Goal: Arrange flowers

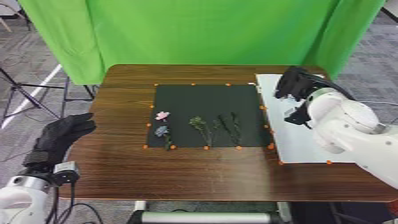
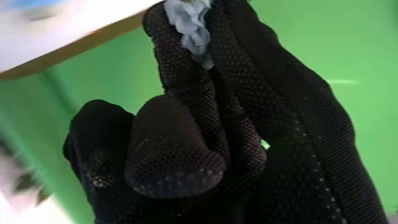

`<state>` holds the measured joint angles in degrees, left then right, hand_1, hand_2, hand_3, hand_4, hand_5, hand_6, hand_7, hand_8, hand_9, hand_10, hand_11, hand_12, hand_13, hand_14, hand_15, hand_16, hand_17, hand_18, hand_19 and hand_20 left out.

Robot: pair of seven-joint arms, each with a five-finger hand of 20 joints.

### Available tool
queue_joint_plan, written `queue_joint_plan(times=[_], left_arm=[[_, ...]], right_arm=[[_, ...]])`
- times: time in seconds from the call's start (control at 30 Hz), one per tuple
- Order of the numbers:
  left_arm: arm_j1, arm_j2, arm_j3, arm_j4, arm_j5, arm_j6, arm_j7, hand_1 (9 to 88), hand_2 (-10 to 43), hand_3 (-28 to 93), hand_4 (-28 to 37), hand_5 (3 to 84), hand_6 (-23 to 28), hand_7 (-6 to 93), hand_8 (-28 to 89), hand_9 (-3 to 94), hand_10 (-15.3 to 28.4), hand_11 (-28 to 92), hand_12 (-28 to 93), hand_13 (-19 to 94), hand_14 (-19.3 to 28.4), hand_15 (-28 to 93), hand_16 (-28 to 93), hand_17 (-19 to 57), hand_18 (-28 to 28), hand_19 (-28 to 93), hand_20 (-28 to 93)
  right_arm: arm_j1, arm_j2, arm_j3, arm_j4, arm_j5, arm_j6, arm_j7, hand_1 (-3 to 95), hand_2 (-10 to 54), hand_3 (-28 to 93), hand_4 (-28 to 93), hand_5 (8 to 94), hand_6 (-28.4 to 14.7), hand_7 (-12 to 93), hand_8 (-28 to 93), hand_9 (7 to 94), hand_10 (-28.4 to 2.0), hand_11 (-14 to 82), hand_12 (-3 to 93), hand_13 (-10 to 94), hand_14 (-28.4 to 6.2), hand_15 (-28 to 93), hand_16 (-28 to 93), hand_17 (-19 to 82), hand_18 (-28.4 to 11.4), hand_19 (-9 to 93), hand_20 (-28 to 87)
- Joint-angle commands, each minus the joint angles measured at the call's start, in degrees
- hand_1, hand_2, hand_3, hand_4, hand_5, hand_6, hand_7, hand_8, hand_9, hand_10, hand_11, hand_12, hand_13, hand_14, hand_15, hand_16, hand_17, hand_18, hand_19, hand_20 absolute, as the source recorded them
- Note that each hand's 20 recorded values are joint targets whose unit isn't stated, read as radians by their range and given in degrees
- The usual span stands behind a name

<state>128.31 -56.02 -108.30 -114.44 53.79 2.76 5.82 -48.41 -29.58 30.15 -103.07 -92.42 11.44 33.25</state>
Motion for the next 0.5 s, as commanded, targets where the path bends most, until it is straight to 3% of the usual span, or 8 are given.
queue_joint_plan(times=[0.03,0.27,0.4,0.43,0.5], left_arm=[[-0.4,0.13,0.79,0.05,-0.51,1.03,0.21,26.7,10.5,61,-26.0,46.9,4.2,17.6,-7,47.3,16.1,21,10,37,19.3,19,-5,7.5,11.6,10,12],[-1.0,0.3,1.31,0.18,-0.59,0.81,-0.2,25.8,16.0,59,-28.1,47.3,4.2,17.6,-7,47.8,16.2,21,10,37,19.4,19,-5,7.5,11.5,10,12],[-1.4,0.35,1.62,0.46,-0.65,0.44,-0.54,25.0,16.5,59,-28.2,47.4,4.1,17.8,-7,47.8,16.1,21,10,37,19.4,19,-5,7.6,11.4,10,12],[-0.8,0.21,1.41,0.17,-0.61,0.58,-0.4,24.8,16.5,60,-28.2,47.4,4.1,17.8,-7,47.8,16.1,21,10,37,19.4,19,-5,7.6,11.4,10,12],[-1.8,0.45,1.81,0.61,-0.59,0.11,-0.79,24.9,16.3,60,-28.2,47.4,4.1,17.8,-7,47.9,16.2,21,10,37,19.4,19,-5,7.6,11.4,10,12]], right_arm=[[10.0,-17.5,-6.2,2.8,-0.1,-3.2,-1.7,65.2,-9.5,52,-11,78.2,-0.7,19,11,88.2,-11.5,7.2,42.1,89,-1.0,71,32,64,-15.3,93,67],[10.8,-25.1,-10.0,6.4,0.6,-5.4,-1.9,65.1,-9.5,52,-11,78.4,-0.6,19,11,88.1,-11.5,6.9,41.8,89,-1.0,71,32,65,-15.2,93,67],[10.2,-27.4,-11.4,7.8,0.6,-5.5,-1.7,65.1,-9.5,52,-11,78.4,-0.6,19,11,88.1,-11.5,6.8,41.8,89,-0.9,71,32,65,-15.3,93,67],[10.0,-28.2,-11.6,8.3,0.8,-5.9,-1.9,65.1,-9.5,52,-11,78.4,-0.6,19,11,88.1,-11.5,6.8,41.7,89,-0.9,71,32,65,-15.3,93,67],[9.7,-29.0,-12.0,8.8,0.6,-6.0,-1.4,65.0,-9.5,52,-11,78.3,-0.6,19,11,88.1,-11.5,6.7,41.6,89,-1.0,71,32,65,-15.2,93,67]])
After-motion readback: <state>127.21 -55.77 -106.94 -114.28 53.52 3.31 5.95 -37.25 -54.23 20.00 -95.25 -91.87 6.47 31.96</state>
